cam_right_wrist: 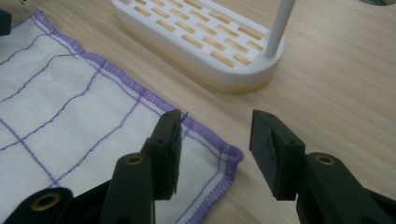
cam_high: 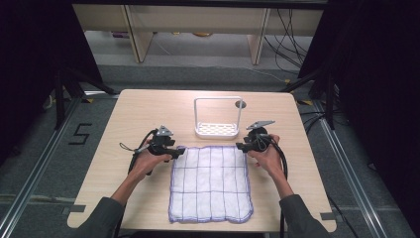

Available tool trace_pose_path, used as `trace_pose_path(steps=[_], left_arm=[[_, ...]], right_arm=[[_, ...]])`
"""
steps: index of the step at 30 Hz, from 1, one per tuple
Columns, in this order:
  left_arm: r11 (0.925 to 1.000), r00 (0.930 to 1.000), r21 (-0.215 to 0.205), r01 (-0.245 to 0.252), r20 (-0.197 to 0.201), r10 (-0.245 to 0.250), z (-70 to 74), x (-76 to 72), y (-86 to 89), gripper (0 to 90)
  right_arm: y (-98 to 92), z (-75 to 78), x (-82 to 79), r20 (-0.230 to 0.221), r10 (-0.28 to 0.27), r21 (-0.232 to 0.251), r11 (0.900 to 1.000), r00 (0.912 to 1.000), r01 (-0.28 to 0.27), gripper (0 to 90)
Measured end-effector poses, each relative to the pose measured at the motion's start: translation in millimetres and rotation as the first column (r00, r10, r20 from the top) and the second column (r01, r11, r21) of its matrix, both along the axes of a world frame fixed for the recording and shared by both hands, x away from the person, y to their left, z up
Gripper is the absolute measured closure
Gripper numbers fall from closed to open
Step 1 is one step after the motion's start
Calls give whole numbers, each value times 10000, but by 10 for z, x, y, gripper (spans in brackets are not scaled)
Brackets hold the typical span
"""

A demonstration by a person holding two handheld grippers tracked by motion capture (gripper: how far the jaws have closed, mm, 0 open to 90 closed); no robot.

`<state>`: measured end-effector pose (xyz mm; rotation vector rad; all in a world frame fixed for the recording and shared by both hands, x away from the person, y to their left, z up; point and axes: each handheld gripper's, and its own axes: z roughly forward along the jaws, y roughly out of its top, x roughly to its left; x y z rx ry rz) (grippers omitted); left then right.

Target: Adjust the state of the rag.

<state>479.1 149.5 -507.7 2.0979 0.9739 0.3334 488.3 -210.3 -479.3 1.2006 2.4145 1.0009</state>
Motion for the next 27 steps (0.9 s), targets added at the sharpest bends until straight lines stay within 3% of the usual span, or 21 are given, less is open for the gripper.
trace_pose_path(steps=[1, 6, 8, 16, 18, 20, 25, 27], left_arm=[[10000, 10000, -33, -22, 39, 22, 0, -1, -4, 394], [9998, 9997, 191, 51, 255, -56, 35, 4, -30, 391], [9997, 9994, 187, 131, 324, -137, 59, 8, -25, 388], [9999, 9998, 111, 125, 126, -126, 30, 34, -10, 370], [9999, 9999, 61, 142, 86, -142, 16, 39, 0, 371], [9999, 9999, 115, 112, 64, -113, 7, 46, 6, 373], [9999, 9999, 140, 52, 126, -54, -16, 71, 23, 407], [9998, 9998, 185, 93, 188, -96, -34, 78, 18, 420]], right_arm=[[6, -18, 13, 258, 37, 2, 10000, 9997, -37, 547], [12, -7, 26, 2, -12, 29, 10000, 10000, 12, 549], [20, -33, 49, 329, 45, 34, 10000, 9994, -46, 551], [26, -36, 70, 338, 66, 72, 10000, 9994, -68, 556], [11, -22, 66, 150, 5, -21, 10000, 9999, -4, 558], [24, -53, 72, 408, 3, 187, 9998, 9992, -11, 558], [47, -59, 61, 26, -52, 64, 10000, 10000, 52, 561], [54, -64, 61, -74, -10, -195, 9998, 10000, 8, 562]])
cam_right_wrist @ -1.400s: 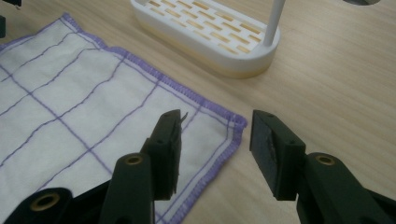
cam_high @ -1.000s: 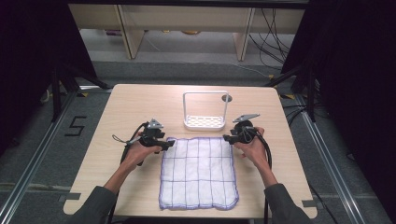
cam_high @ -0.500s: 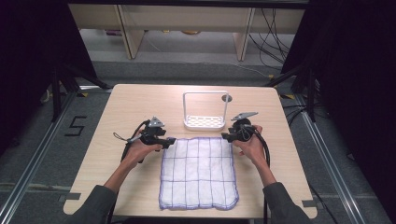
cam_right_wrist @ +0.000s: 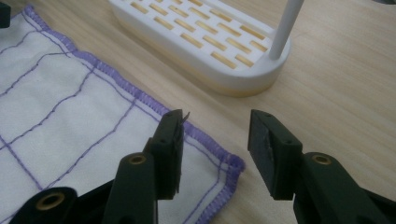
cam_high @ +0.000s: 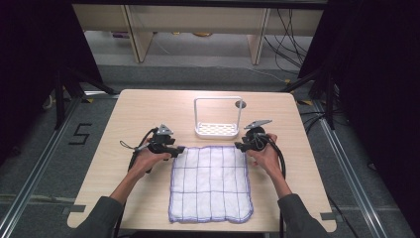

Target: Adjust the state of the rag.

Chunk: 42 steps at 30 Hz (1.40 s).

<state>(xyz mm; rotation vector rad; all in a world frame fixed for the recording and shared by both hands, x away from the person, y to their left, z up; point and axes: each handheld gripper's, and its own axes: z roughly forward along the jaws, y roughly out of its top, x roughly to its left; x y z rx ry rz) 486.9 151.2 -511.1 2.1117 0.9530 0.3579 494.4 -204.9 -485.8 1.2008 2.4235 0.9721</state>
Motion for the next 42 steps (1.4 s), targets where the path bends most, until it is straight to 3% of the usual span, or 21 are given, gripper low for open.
trace_pose_path(steps=[4, 7, 10, 12, 15, 18, 19, 22, 28, 29, 32, 34, 35, 37, 41, 42], left_arm=[[9998, 9998, -28, 202, 94, -202, -8, -6, -30, 452], [9990, 9993, 228, 375, 68, -377, -27, -9, -57, 484], [9982, 9986, 266, 530, 76, -532, -56, -5, -75, 530], [9979, 9982, 220, 601, 74, -603, -56, -6, -79, 568], [9975, 9975, 104, 706, 13, -706, -58, -11, -83, 646], [9961, 9961, 55, 878, 17, -878, -59, -19, -91, 726], [9957, 9957, 24, 924, 5, -924, -60, -21, -92, 752], [9956, 9956, -48, 937, 77, -936, -61, -32, -95, 821], [9965, 9961, -163, 820, 343, -814, -1, -40, -53, 841], [9964, 9956, -160, 829, 446, -821, 17, -40, -48, 841], [9964, 9949, -205, 828, 594, -814, 58, -50, -42, 844], [9968, 9945, -250, 755, 746, -734, 76, -57, -51, 844], [9965, 9936, -100, 834, 766, -824, 99, -62, -46, 844], [9964, 9934, -248, 805, 841, -782, 124, -74, -59, 844], [9957, 9907, -220, 904, 1044, -877, 182, -80, -57, 844], [9957, 9909, -242, 898, 1027, -869, 199, -83, -52, 844]], right_arm=[[23, -39, 4, -63, 6, -3, 10000, 10000, -7, 569], [7, -51, 6, -279, -68, -253, 9997, 9996, 61, 577], [-20, -116, 29, -144, -102, -343, 9994, 9998, 97, 600], [-37, -109, 24, -427, -117, -391, 9992, 9990, 101, 638], [-57, -143, 37, -143, 17, -311, 9995, 9999, -22, 718], [-66, -133, 16, -403, 119, -291, 9995, 9991, -131, 813], [-57, -151, 18, -294, 123, -148, 9998, 9995, -127, 839], [-49, -147, 14, -106, 291, -249, 9993, 9995, -293, 865], [-81, -48, -6, -41, 442, -116, 9990, 9990, -443, 875], [-76, -40, -15, -13, 322, 99, 9994, 9995, -322, 876], [-100, -1, -18, 254, 405, 136, 9991, 9989, -409, 876], [-106, 57, -37, 92, 380, 128, 9992, 9992, -381, 877], [-100, 48, -36, 297, 382, 216, 9990, 9988, -388, 877], [-104, 68, -47, 448, 429, 293, 9986, 9981, -443, 877], [-135, 154, -65, 430, 461, 180, 9987, 9980, -469, 877], [-127, 144, -64, 782, 365, 449, 9982, 9963, -401, 877]])
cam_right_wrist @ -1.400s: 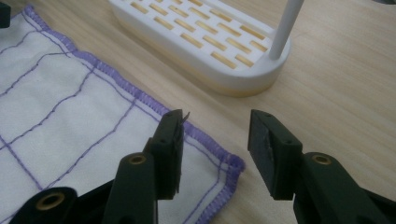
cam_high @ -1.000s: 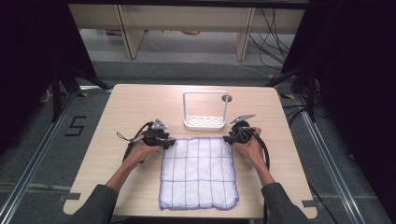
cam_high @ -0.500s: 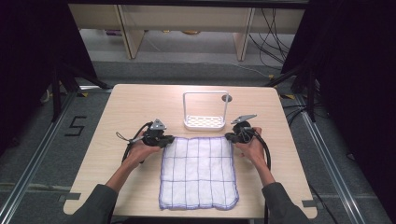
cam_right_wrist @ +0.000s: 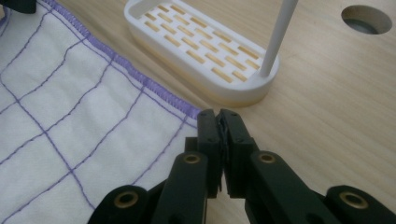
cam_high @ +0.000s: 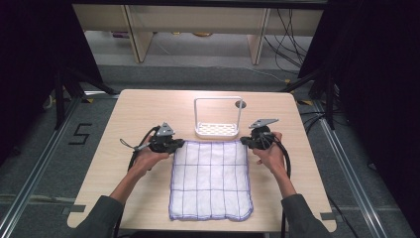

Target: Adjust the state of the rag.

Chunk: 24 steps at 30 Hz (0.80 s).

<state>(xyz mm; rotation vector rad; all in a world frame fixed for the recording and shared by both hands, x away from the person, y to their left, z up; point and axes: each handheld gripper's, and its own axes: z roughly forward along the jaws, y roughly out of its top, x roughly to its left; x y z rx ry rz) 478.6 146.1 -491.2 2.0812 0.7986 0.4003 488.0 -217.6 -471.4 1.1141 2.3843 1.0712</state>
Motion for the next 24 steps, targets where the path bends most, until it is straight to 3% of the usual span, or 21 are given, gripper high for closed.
trace_pose_path(steps=[2, 4, 5, 6, 7, 8, 10, 11, 12, 13, 16, 21, 24], left_arm=[[9998, 9999, -175, -54, 86, 55, 33, -9, 4, 844], [9998, 9999, -183, 45, 166, -42, 92, -18, 14, 846], [9989, 9997, -461, -80, 206, 89, 113, -28, 2, 846], [9997, 9995, -256, 24, 328, -15, 148, -31, 21, 845], [9986, 9992, -528, -64, 388, 84, 163, -44, 13, 846], [9987, 9990, -511, -17, 436, 39, 184, -53, 23, 846], [9994, 9988, -328, 81, 482, -65, 223, -71, 67, 846], [9985, 9986, -547, -72, 515, 100, 227, -96, 71, 846], [9991, 9983, -420, 39, 577, -15, 246, -112, 106, 846], [9977, 9980, -673, -11, 627, 54, 257, -140, 121, 846], [9961, 9971, -883, 50, 755, 17, 335, -263, 179, 847], [9969, 9924, -625, 480, 1161, -405, 442, -535, 173, 847], [9958, 9895, -596, 695, 1307, -612, 477, -702, 157, 847]], right_arm=[[-20, 63, -12, -171, 95, -24, 10000, 9998, -96, 877], [-14, 86, -21, 77, 130, 72, 9999, 9999, -130, 877], [-7, 127, -40, -93, 121, 112, 9999, 9999, -120, 877], [-12, 149, -37, 128, 313, 39, 9995, 9994, -314, 877], [3, 178, -58, 43, 263, 134, 9996, 9996, -263, 877], [-4, 209, -59, 273, 295, 148, 9994, 9992, -299, 878], [3, 262, -92, 312, 264, 280, 9992, 9992, -273, 878], [-1, 298, -111, 305, 324, 290, 9990, 9990, -333, 878], [-4, 322, -131, 432, 388, 332, 9986, 9983, -403, 878], [-9, 344, -157, 514, 401, 345, 9985, 9979, -419, 878], [-20, 403, -266, 554, 491, 667, 9964, 9973, -528, 878], [-66, 470, -469, 855, 886, 839, 9919, 9924, -958, 878], [-79, 486, -604, 1014, 1194, 674, 9897, 9877, -1265, 878]])
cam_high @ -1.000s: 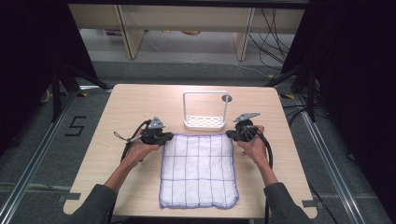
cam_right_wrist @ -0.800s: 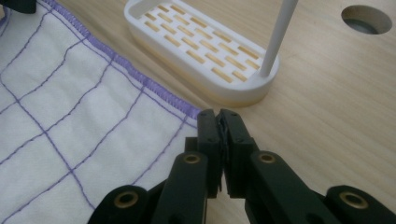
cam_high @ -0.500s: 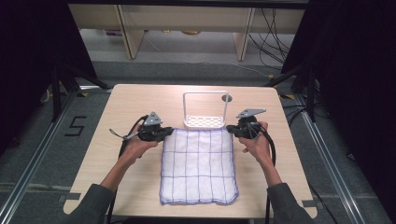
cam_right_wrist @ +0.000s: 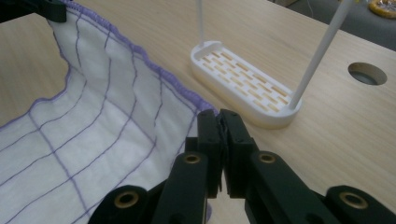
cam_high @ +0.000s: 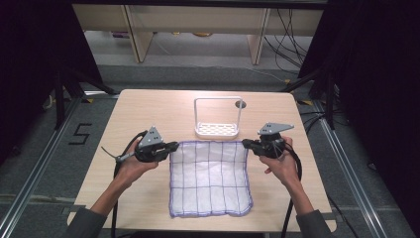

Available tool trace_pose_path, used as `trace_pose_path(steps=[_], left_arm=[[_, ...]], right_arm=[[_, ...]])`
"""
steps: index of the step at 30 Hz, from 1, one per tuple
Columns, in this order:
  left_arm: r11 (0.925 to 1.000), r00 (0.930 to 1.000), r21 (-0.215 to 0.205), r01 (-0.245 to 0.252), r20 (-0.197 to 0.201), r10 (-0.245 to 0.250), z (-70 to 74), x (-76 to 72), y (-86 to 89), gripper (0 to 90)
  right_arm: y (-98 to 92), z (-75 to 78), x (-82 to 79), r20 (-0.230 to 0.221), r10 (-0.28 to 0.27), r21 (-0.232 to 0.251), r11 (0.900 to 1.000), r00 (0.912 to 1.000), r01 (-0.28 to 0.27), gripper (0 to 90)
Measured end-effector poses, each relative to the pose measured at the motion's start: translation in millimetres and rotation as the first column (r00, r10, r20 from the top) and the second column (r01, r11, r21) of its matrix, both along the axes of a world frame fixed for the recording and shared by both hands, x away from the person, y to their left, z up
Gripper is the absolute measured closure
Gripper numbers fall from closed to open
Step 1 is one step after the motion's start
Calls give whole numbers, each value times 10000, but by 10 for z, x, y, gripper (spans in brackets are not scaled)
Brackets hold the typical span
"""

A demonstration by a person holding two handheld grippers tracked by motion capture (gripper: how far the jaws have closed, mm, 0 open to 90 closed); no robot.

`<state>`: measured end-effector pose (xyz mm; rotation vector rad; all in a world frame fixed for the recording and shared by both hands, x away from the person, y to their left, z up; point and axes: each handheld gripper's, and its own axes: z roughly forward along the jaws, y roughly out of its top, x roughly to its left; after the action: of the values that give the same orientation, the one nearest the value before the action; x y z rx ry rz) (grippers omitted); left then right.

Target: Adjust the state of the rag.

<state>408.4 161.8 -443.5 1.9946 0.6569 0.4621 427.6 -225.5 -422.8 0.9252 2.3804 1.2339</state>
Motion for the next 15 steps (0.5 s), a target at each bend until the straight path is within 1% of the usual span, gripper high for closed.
trace_pose_path(steps=[1, 2, 4, 5, 6, 7, 8, 9, 10, 11, 12, 14, 15], left_arm=[[10000, 9999, -8, 91, 76, -91, 3, -67, -3, 847], [9999, 9998, 24, 156, 102, -156, 3, -105, -1, 846], [9997, 9996, 96, 219, 156, -221, -7, -203, 7, 846], [9996, 9995, 120, 256, 155, -258, -14, -248, 14, 846], [9994, 9994, 134, 327, 118, -328, -28, -289, 19, 846], [9988, 9990, 179, 449, 7, -450, -44, -327, 21, 845], [9987, 9990, 244, 454, -3, -454, -62, -362, 26, 845], [9986, 9987, 150, 507, -87, -506, -87, -394, 26, 845], [9986, 9986, 128, 514, -143, -512, -110, -437, 25, 845], [9982, 9983, 179, 570, -166, -567, -140, -494, 23, 845], [9978, 9978, 186, 636, -181, -633, -159, -527, 17, 845], [9945, 9953, 462, 940, -264, -928, -191, -609, 11, 844], [9948, 9952, 407, 934, -314, -922, -210, -654, 4, 844]], right_arm=[[-6, 5, -45, -47, 211, -40, 9998, 9998, -211, 878], [-9, 14, -130, -183, 26, 14, 10000, 9998, -26, 878], [-42, 23, -187, 55, 259, -56, 9997, 9996, -258, 878], [-51, 26, -233, 4, 310, -13, 9995, 9995, -310, 878], [-64, 28, -285, 30, 249, 25, 9997, 9997, -249, 878], [-68, 25, -343, -124, 237, 74, 9997, 9996, -236, 878], [-85, 20, -373, -22, 410, -8, 9992, 9992, -410, 878], [-87, 10, -421, -125, 521, 44, 9986, 9986, -520, 878], [-99, 1, -454, -19, 578, 47, 9983, 9983, -578, 878], [-97, -10, -502, -146, 644, 80, 9979, 9978, -643, 878], [-111, -21, -538, -71, 705, -18, 9975, 9975, -706, 878], [-115, -48, -614, -243, 754, 49, 9972, 9969, -753, 878], [-116, -65, -634, -213, 801, 42, 9968, 9966, -800, 878]])
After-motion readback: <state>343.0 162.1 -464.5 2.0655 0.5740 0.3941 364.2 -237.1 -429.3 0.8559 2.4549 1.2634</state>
